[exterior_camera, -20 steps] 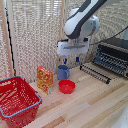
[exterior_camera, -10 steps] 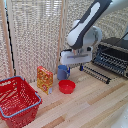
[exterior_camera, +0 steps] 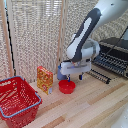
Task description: Please locate the crimson dish within your space. Move your hand towards it gently. Tenderly hold the bowl carefully using your fingers and raise it. With caution, shift it towards the basket. Kindly let loose of the dish to drop it in the basket.
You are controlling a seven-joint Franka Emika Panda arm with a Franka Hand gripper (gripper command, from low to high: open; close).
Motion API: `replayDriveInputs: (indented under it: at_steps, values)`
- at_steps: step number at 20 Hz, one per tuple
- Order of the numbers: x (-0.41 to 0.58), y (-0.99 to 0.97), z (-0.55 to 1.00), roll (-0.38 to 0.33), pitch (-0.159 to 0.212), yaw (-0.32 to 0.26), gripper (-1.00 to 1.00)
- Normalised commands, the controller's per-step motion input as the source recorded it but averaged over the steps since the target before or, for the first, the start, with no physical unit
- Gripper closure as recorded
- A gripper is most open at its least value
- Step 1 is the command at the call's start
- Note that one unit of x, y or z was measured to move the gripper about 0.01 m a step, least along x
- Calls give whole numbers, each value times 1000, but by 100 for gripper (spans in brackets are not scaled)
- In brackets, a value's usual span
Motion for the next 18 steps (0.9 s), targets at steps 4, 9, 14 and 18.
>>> replayDriveInputs:
  at_steps: [4, 9, 14, 18]
  values:
    - [44, -116, -363, 0, 9, 14, 100]
    - [14, -210, -270, 2, 8, 53, 100]
    - [50, -211, -222, 18, 0, 91, 100]
    - [41, -151, -104, 10, -10, 74, 100]
